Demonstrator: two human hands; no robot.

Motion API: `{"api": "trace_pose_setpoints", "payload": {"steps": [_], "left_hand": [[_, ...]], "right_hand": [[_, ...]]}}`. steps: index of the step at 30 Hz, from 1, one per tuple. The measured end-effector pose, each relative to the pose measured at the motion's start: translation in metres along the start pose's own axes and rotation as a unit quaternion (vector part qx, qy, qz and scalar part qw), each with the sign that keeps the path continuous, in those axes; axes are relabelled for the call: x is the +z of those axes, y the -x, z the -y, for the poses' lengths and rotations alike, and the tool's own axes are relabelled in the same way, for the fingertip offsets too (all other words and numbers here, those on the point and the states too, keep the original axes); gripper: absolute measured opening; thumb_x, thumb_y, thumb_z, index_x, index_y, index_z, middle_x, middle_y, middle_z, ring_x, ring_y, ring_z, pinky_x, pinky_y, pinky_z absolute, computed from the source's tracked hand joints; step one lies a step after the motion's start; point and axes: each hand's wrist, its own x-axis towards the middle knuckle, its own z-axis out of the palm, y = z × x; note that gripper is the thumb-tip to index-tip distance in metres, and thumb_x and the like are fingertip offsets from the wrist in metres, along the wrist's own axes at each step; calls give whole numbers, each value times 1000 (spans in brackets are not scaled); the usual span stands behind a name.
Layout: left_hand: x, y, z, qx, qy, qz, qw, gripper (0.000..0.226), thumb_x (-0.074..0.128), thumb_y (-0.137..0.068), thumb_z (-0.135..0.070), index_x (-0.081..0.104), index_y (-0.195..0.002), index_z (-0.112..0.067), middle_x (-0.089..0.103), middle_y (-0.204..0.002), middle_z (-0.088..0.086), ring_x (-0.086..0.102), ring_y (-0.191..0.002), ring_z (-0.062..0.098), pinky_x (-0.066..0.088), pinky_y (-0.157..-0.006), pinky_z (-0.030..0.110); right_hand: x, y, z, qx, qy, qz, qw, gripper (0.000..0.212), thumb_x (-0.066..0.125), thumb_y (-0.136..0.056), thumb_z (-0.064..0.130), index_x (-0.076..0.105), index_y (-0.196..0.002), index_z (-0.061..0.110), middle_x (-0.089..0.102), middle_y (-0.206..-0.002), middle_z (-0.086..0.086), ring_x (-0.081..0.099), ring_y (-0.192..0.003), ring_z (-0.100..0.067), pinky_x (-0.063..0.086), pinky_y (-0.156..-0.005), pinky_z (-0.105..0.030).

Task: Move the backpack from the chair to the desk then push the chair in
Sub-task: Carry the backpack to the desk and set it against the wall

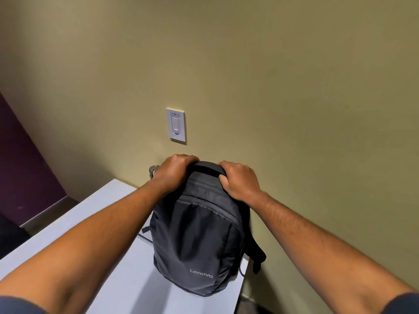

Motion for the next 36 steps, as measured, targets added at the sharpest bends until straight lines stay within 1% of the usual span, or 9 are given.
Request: {"api": "trace_pose_setpoints", "payload": {"steps": [2, 5, 10, 14, 22, 26, 29, 33, 36], "left_hand": [[18, -8, 4, -29, 33, -5, 999, 45, 51, -92, 1, 67, -124, -25, 73, -116, 6, 67, -102, 30, 45, -70, 29], [44, -21, 9, -38, 91, 22, 995, 44, 52, -87, 2, 65, -122, -21, 73, -116, 9, 67, -105, 34, 53, -85, 39], [68, -44, 9, -27, 50, 144, 988, 50, 60, -94, -22, 51, -143, -17, 42, -162, 4, 32, -153, 25, 37, -118, 41], [71, -56, 9, -36, -7, 187, 982, 62, 52, -96, -42, 38, -153, -24, 21, -170, -5, 21, -156, 20, 29, -121, 42], [71, -48, 18, -60, 11, 151, 987, 79, 44, -84, -55, 24, -159, -38, 30, -167, 4, 34, -151, 23, 44, -112, 43], [71, -38, 17, -46, 30, 85, 995, 63, 46, -87, -47, 38, -148, -34, 50, -156, 4, 47, -142, 23, 47, -105, 42], [75, -17, 19, -44, 37, -19, 998, 53, 41, -91, -32, 43, -143, -24, 59, -144, 2, 47, -142, 23, 29, -122, 42], [103, 36, 18, -216, 111, -184, 952, 48, 38, -102, -38, 40, -146, -19, 46, -154, 2, 39, -144, 23, 26, -124, 45], [133, 75, 9, -382, 194, -188, 884, 61, 33, -105, -52, 36, -150, -11, 41, -158, 13, 34, -148, 32, 26, -124, 48]], "right_hand": [[11, -3, -14, 5, -12, 7, 1000, 27, 58, -97, 31, 65, -122, 22, 72, -107, 2, 67, -93, -28, 47, -71, -36], [29, -2, -38, 9, -38, 20, 999, 35, 61, -100, 36, 60, -134, 28, 69, -124, 5, 63, -109, -22, 50, -81, -37], [40, -2, -69, -46, -10, 29, 998, 53, 69, -97, 41, 55, -147, 27, 60, -143, 3, 49, -135, -22, 48, -103, -42], [43, -13, -77, -58, 13, 17, 998, 56, 72, -92, 48, 62, -143, 26, 62, -139, 2, 50, -132, -26, 48, -101, -46], [42, -30, -59, -41, -135, -22, 990, 51, 82, -77, 29, 71, -127, 24, 65, -127, 4, 51, -127, -22, 47, -104, -43], [45, -31, -31, -85, -158, -20, 984, 40, 77, -80, 34, 73, -119, 23, 66, -124, 6, 52, -125, -20, 47, -104, -40], [50, -26, -12, -110, -117, 1, 987, 44, 76, -82, 49, 72, -121, 28, 63, -129, 9, 47, -131, -16, 44, -108, -40], [53, -20, 0, -132, -21, 28, 991, 66, 78, -77, 62, 65, -133, 31, 52, -147, 4, 37, -146, -21, 32, -120, -46], [50, -18, 3, -121, -2, 43, 992, 77, 82, -75, 61, 58, -142, 31, 43, -159, 0, 26, -154, -25, 23, -126, -50]]}}
